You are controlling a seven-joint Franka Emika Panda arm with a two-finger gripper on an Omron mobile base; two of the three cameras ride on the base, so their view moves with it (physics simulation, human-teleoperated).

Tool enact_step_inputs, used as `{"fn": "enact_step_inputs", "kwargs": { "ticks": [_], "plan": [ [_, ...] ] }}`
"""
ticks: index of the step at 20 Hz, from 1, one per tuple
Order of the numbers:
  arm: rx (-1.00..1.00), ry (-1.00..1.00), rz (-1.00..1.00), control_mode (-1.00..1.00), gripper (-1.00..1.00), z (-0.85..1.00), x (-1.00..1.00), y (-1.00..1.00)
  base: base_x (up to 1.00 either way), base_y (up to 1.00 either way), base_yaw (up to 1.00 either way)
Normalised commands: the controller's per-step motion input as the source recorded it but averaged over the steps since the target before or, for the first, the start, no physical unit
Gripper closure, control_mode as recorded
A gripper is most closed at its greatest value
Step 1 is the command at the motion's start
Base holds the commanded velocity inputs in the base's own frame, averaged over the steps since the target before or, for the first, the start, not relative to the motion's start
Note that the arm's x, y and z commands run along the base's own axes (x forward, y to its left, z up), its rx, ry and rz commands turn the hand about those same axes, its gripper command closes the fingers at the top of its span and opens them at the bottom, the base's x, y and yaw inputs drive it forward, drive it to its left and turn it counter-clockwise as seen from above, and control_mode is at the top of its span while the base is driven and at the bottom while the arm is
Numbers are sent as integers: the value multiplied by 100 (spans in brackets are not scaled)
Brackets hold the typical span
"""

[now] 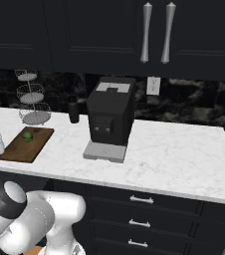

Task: Place the appropriate cutting tool for cutting the avocado skin on the cutting board.

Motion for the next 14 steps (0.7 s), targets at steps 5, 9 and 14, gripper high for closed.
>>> {"fn": "enact_step_inputs", "kwargs": {
  "ticks": [5, 9, 14],
  "plan": [
    [0, 0, 0, -100, 100, 0, 98, 0, 0, 0, 0],
    [0, 1, 0, -100, 100, -2, 84, 0, 0, 0, 0],
    [-2, 0, 0, -100, 100, -26, 58, 1, 0, 0, 0]
  ]
}}
